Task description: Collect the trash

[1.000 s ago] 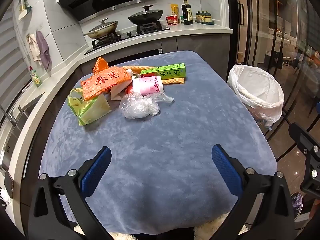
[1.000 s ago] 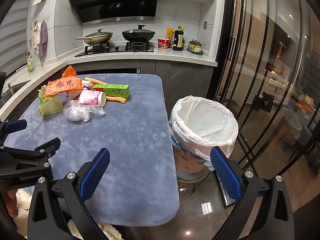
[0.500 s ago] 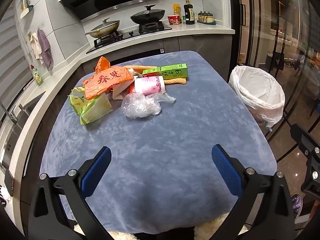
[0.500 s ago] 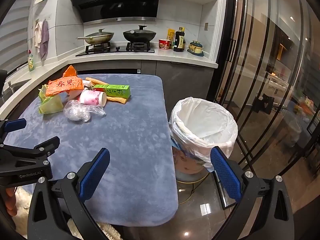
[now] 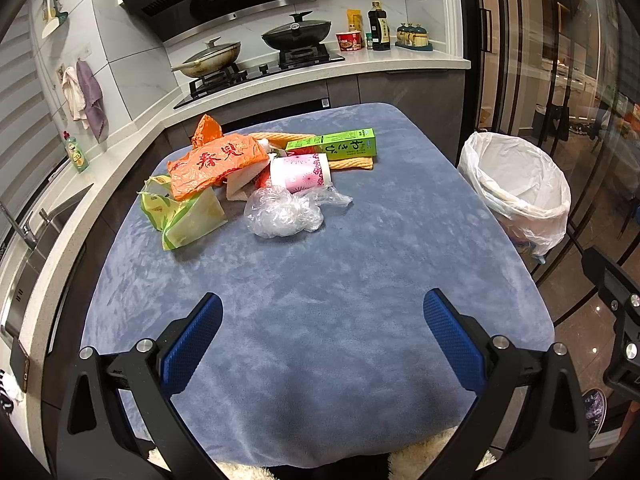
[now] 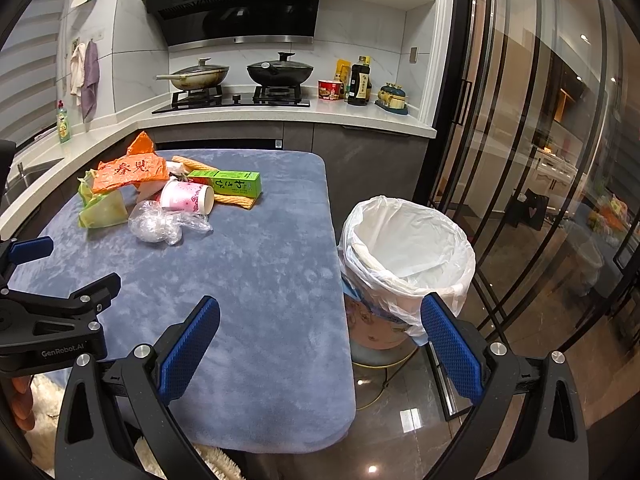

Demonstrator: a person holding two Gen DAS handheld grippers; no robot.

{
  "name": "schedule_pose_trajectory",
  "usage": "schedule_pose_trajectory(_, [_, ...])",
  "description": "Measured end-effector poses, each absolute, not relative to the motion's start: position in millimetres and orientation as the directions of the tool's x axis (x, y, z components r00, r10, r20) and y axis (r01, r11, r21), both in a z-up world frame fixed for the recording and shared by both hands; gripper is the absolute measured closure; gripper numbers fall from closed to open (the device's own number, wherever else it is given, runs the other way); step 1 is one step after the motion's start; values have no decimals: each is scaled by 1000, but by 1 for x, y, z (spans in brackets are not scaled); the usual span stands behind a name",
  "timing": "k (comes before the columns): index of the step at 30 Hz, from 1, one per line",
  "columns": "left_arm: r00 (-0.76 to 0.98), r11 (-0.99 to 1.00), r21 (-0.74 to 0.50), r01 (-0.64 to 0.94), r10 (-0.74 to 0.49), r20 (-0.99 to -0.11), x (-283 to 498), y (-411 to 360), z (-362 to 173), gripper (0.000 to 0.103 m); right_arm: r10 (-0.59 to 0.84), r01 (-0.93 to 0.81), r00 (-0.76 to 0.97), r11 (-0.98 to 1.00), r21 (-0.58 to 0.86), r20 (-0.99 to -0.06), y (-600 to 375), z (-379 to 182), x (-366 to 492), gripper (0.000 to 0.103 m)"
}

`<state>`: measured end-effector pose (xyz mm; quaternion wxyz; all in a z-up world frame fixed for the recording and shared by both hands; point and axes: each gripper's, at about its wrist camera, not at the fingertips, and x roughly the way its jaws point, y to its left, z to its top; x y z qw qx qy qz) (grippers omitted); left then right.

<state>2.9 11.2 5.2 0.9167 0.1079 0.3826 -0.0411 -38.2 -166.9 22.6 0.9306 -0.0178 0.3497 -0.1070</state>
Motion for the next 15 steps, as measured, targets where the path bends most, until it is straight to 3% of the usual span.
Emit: schedule_pose_trajectory(15, [705, 974, 170, 149, 16, -709, 0, 7, 8, 7, -212, 187, 735, 976, -108, -644, -168, 23, -39, 7])
